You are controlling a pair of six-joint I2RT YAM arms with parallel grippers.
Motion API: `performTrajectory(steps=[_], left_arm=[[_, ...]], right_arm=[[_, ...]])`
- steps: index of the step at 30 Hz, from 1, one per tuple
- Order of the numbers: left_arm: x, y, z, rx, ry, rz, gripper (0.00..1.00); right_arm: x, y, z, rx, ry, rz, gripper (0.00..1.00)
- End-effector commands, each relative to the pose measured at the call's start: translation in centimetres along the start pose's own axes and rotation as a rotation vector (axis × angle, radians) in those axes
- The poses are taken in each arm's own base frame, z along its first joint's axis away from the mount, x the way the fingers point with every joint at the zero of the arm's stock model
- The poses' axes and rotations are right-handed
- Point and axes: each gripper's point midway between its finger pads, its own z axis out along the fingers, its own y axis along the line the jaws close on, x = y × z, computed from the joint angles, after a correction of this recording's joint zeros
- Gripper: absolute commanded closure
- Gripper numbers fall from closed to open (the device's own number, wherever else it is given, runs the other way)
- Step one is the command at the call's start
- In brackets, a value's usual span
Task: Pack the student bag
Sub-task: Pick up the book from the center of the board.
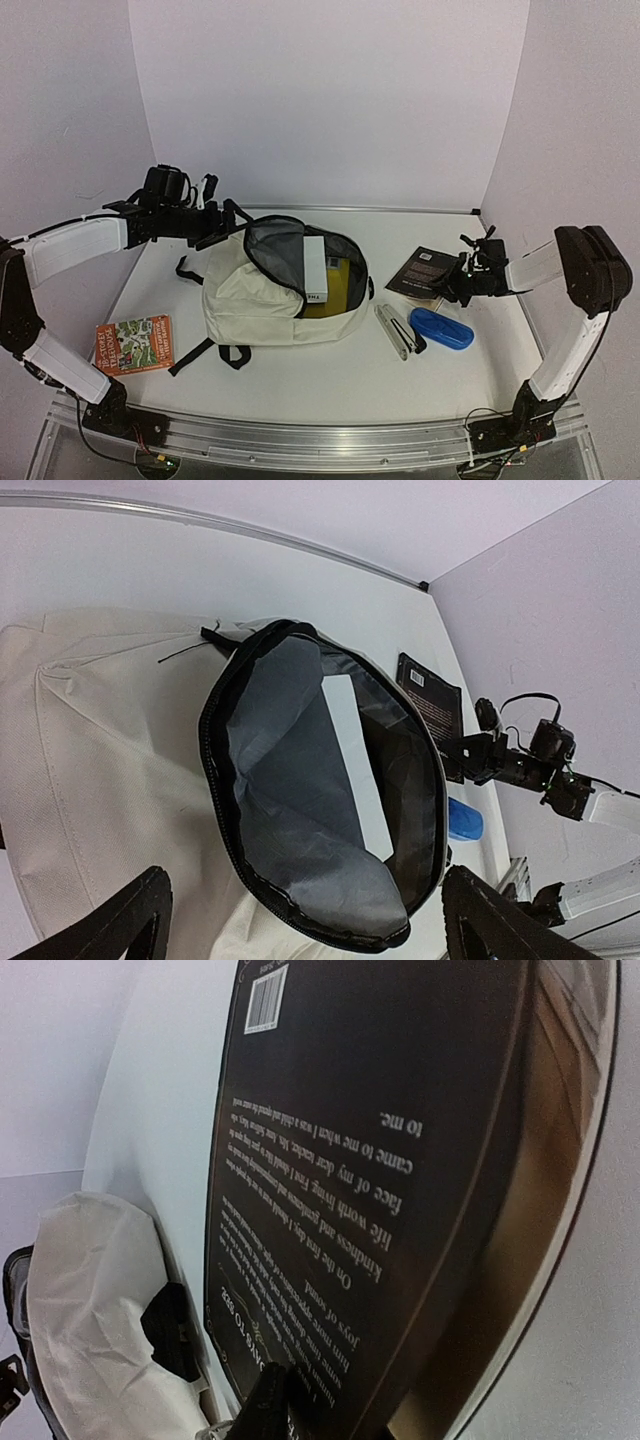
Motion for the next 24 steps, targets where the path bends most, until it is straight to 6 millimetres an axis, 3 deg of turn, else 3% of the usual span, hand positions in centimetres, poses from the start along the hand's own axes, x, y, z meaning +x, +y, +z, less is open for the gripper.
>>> performTrajectory(steps=[1, 4, 8, 17, 24], left_arm=[[-2.4, -2.3, -2.0, 0.031, -0.078, 0.062, 0.06], [-2.5, -2.4, -2.1, 0.032, -0.079, 0.063, 0.06], [-2.6, -2.9, -2.2, 0.045, -0.077, 0.068, 0.06], [-3.2, -7.0, -1.6, 0.162, -0.076, 0.11, 0.06], [-3.3, -12.0, -0.7, 0.343, -0.053, 0.111, 0.06]], right_arm=[[-1.7, 2.9, 0.8, -0.088, -0.05, -0.043, 0.85], [-1.9, 3.6, 0.8, -0.111, -0.066, -0.049, 1.0], [-2.5, 6.7, -1.1, -0.197, -0.112, -0.072, 1.0], [-4.0, 19.8, -9.8, -0.479, -0.226, -0.262, 1.0], [-0.9, 28.4, -13.3, -0.647, -0.16, -0.445, 1.0]])
